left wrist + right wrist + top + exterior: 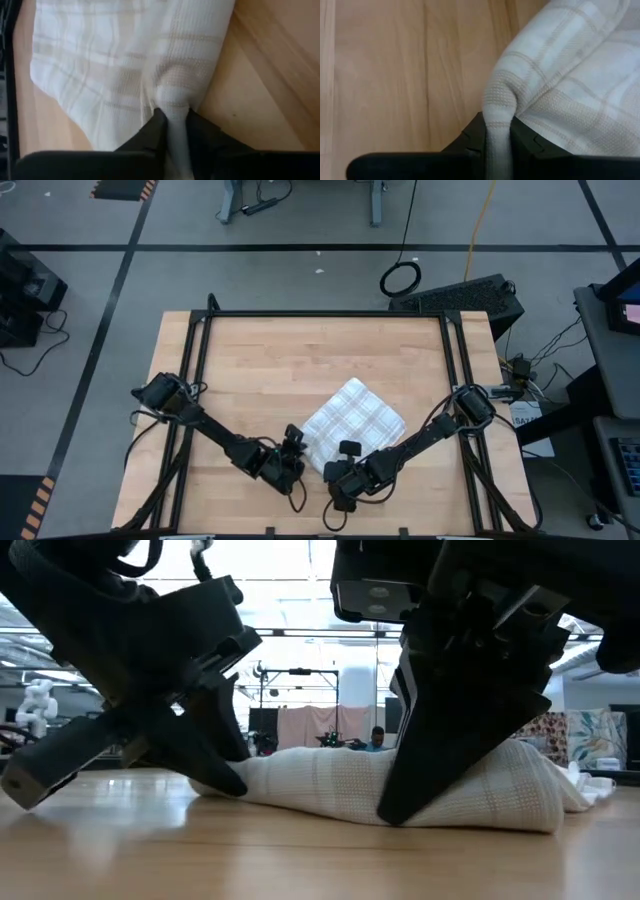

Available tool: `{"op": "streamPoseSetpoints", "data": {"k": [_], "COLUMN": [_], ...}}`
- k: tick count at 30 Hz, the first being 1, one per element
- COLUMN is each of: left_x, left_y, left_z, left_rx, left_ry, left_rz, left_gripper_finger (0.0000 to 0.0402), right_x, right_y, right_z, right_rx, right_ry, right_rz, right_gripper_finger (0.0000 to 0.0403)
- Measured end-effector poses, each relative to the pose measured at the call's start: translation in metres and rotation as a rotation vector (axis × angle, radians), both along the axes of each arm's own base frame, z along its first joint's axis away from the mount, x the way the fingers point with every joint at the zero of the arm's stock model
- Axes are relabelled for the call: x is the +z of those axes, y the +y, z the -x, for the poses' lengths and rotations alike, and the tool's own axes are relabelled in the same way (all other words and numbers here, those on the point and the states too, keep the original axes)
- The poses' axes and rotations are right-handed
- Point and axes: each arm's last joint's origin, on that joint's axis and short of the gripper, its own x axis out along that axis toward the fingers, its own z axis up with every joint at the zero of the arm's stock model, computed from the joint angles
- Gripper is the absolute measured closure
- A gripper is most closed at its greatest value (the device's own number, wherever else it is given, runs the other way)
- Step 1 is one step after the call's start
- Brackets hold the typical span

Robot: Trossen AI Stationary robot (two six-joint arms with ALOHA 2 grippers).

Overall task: Roll towel
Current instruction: Roll the towel

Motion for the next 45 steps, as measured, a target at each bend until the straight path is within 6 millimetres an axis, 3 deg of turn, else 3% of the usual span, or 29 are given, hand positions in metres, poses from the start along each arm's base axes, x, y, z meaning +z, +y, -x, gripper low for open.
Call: {"op": "streamPoseSetpoints", "data": {"k": [3,5,11,14,17,22,28,35,45], "left_x": [0.004,0.010,0.033,0.031,0.022,0.021,0.020,0.023,0.008], "left_y": [-0.005,-0.012,-0.045,-0.054,-0.055,-0.052,-0.044,-0.060,-0.028], "left_z": [0.009,0.019,0.044,0.050,0.050,0.047,0.038,0.044,0.034], "left_rx": [0.029,0.034,-0.012,-0.026,-0.022,0.009,-0.008,-0.111,-0.007], "left_ry": [0.017,0.027,-0.057,-0.061,-0.057,-0.124,-0.071,-0.101,-0.030], "left_rz": [0.028,0.051,0.174,0.196,0.169,0.074,0.115,0.119,0.168], "left_gripper_finger": [0.0342,0.0327,0.0228,0.0180,0.0158,0.0154,0.0163,0.0199,0.0204], "right_x": [0.000,0.000,0.000,0.000,0.000,0.000,0.000,0.000,0.000], "right_y": [-0.001,-0.001,0.002,0.002,0.002,0.002,0.002,0.002,0.002], "right_z": [-0.001,-0.001,-0.003,-0.003,-0.003,-0.003,-0.003,-0.003,-0.003], "right_rx": [-0.013,-0.019,0.002,0.021,0.032,0.042,0.047,0.035,0.069], "right_ry": [-0.003,-0.007,-0.027,-0.027,-0.027,-0.029,-0.030,-0.031,-0.032], "right_rz": [-0.007,-0.012,-0.028,-0.020,-0.014,-0.010,-0.008,-0.013,0.002], "right_gripper_finger": [0.0362,0.0362,0.0362,0.0362,0.0362,0.0362,0.0362,0.0362,0.0362]}}
